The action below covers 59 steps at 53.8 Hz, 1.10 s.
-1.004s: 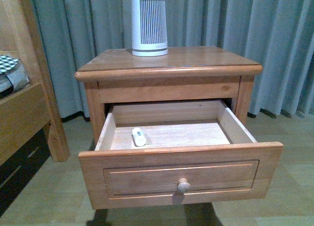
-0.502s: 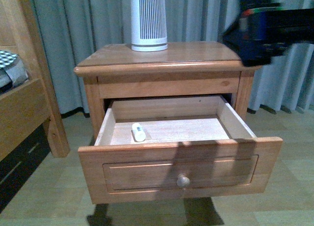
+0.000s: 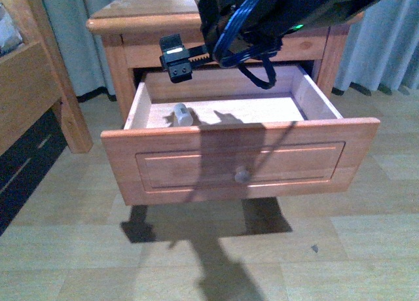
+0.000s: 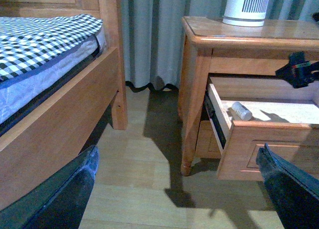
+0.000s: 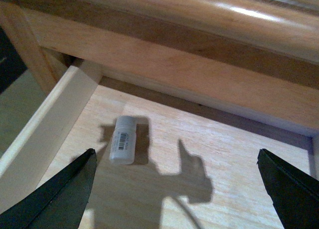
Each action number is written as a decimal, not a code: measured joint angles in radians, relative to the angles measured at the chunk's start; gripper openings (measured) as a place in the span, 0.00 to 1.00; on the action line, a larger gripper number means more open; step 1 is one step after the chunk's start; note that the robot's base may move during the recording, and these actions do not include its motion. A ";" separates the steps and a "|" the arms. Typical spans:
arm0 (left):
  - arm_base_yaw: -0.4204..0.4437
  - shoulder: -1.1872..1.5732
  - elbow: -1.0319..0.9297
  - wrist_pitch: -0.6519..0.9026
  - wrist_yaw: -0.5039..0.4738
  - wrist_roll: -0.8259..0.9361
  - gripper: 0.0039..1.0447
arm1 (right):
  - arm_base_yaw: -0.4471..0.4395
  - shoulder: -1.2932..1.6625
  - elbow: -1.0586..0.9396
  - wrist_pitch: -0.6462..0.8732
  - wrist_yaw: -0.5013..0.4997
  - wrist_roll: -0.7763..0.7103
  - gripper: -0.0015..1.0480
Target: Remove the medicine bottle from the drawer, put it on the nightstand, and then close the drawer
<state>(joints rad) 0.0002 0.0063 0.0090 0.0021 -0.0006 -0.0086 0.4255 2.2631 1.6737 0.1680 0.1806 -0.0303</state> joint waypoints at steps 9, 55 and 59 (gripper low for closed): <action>0.000 0.000 0.000 0.000 0.000 0.000 0.94 | 0.012 0.189 0.216 -0.058 -0.007 0.015 0.93; 0.000 0.000 0.000 0.000 0.000 0.000 0.94 | 0.058 0.637 0.744 -0.235 0.057 0.091 0.65; 0.000 0.000 0.000 0.000 0.000 0.000 0.94 | 0.059 0.627 0.719 -0.217 0.055 0.094 0.53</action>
<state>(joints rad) 0.0002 0.0063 0.0090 0.0021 -0.0006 -0.0086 0.4843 2.8902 2.3924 -0.0494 0.2359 0.0639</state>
